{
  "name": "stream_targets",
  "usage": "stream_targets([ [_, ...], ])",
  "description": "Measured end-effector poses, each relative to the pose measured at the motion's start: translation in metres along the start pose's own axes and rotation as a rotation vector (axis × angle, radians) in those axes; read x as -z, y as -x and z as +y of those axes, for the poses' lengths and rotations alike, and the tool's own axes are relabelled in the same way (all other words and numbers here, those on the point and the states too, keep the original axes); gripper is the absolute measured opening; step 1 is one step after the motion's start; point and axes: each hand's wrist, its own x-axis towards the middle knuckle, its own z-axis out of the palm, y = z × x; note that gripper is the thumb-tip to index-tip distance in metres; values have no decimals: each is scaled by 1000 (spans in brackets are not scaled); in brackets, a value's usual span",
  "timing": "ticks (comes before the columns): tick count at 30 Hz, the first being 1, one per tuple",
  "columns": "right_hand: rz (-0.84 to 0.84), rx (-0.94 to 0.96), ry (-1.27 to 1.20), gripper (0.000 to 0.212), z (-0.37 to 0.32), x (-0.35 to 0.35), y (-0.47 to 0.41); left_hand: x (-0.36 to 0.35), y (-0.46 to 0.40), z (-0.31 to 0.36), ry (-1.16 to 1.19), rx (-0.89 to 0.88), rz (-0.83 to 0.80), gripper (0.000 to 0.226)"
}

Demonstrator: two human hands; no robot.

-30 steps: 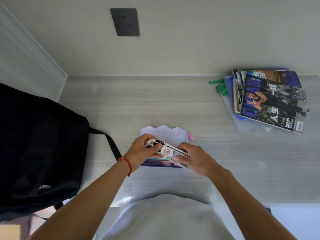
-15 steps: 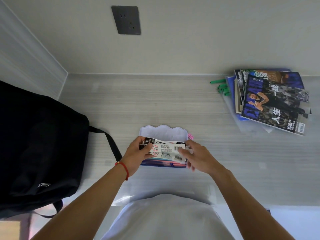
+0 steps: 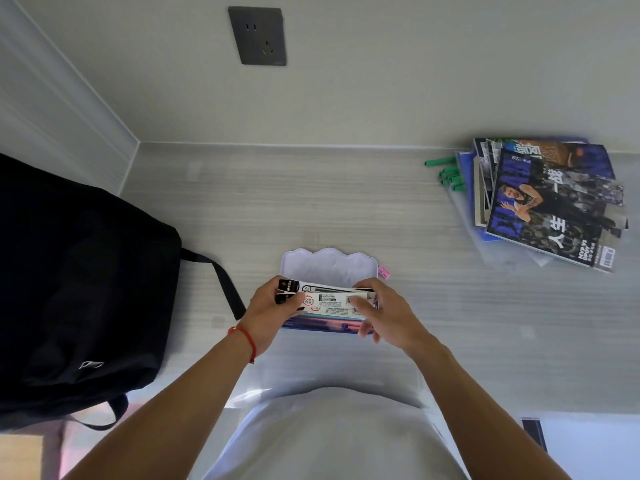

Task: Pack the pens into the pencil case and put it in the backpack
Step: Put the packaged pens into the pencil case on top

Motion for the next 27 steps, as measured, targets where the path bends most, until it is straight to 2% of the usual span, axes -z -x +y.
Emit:
stream_targets([
  [3,78,23,62,7,9,-3,-1,5,0,-3,-80,3,19,10],
  [8,142,4,56,11,21,-14,-4,12,4,-2,-646,-147,64,11],
  [13,242,70,205,19,29,-22,1,13,7,-8,-878,-307,-13,8],
  [16,300,107,235,20,32,-28,4,11,5,-10,-944,-388,24,6],
  [21,390,109,285,21,30,-37,1,12,-2,-6,-965,-404,65,9],
  [27,398,186,549,28,30,-34,5,17,2,-8,-1040,-469,40,16],
])
